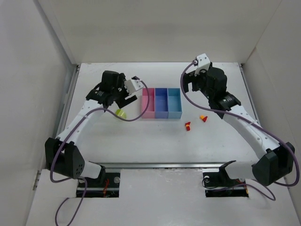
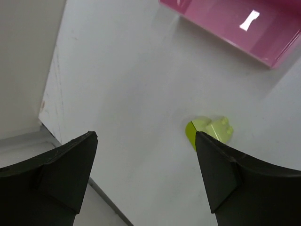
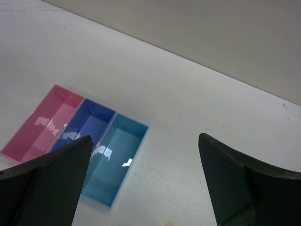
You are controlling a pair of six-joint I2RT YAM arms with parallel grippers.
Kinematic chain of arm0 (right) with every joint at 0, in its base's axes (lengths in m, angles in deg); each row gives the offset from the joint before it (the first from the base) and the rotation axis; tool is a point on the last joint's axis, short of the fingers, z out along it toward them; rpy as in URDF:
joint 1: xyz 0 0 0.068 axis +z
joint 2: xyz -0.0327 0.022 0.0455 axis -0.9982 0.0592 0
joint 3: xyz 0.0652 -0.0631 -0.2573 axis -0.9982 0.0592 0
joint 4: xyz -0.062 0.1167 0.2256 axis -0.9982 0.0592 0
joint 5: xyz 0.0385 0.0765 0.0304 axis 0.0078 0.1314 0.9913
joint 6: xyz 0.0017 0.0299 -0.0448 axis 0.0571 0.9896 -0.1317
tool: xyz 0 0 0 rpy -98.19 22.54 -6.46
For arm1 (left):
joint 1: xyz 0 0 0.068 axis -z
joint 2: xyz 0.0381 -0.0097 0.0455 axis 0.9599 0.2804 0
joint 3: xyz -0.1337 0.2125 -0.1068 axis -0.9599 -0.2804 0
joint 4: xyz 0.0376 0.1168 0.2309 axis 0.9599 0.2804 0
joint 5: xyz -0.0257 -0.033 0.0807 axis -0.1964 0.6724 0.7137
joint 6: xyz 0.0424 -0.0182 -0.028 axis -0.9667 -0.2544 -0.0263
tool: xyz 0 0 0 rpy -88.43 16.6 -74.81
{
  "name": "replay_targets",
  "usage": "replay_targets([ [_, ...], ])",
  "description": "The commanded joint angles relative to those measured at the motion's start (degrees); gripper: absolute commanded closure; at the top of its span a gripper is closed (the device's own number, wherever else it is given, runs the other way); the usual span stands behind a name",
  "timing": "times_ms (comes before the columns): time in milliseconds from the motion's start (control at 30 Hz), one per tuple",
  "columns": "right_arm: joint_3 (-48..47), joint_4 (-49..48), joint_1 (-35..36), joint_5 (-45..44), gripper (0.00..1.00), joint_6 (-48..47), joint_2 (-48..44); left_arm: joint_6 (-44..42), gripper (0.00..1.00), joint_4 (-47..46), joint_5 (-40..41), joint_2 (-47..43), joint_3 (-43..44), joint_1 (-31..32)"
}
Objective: Sort the legos into containers by color
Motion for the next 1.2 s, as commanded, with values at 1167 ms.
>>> replay_targets([
  [1167, -1.0, 7.1, 5.3, 14.1, 0.00, 4.3, 6.1, -57.0, 0.08, -5.0, -10.2, 6.0, -20.0, -10.5],
])
